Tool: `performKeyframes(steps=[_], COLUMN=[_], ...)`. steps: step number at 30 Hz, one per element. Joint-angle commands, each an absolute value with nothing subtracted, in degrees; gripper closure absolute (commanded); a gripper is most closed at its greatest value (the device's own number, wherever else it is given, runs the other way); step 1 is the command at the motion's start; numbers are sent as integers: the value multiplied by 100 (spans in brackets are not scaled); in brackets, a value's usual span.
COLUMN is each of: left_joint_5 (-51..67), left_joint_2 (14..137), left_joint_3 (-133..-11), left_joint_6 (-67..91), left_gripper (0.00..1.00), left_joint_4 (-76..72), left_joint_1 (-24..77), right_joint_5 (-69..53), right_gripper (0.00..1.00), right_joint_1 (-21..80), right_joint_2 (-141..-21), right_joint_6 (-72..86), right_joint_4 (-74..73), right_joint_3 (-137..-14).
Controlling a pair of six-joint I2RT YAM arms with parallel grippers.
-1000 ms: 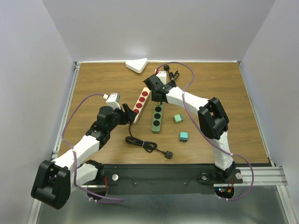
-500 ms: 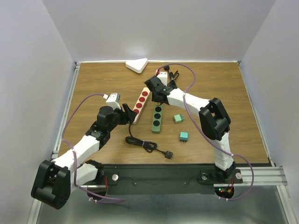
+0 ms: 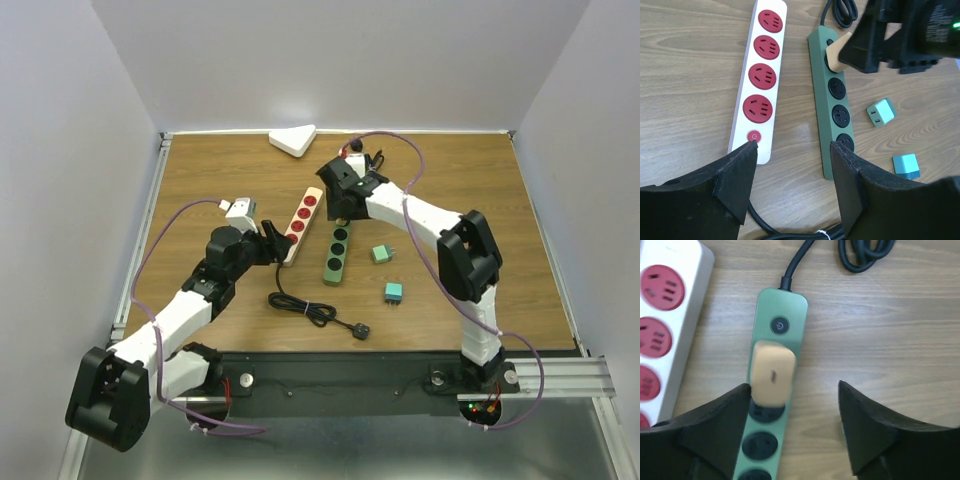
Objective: Insert the plug
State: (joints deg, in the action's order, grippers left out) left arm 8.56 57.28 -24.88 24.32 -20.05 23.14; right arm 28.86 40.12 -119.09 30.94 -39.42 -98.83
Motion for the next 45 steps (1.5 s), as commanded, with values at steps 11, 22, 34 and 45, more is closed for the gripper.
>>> performKeyframes(steps=[11, 22, 34, 45], left_joint_5=[476, 606, 433, -694], left_joint_2=[5563, 7862, 9351, 9958], left_joint_3=[-2742, -4146, -5484, -5783], left_joint_6=[1513, 423, 1501, 3357], left_gripper=[30, 32, 35, 33], left_joint_4=[-2759, -3366, -2181, -1486], left_joint_1=[3514, 5194, 6046, 6723], right_joint_5=[2207, 730, 554, 238], right_gripper=[0, 0, 0, 0], right_joint_1=[3456, 1969, 1345, 1152], right_joint_2=[-8949, -7261, -6443, -6320], right_joint_6=[2584, 2558, 2584, 2435], right_joint_4=[-3421, -2470, -2558, -2540], right_joint_3=[-8194, -5978, -5221, -5265])
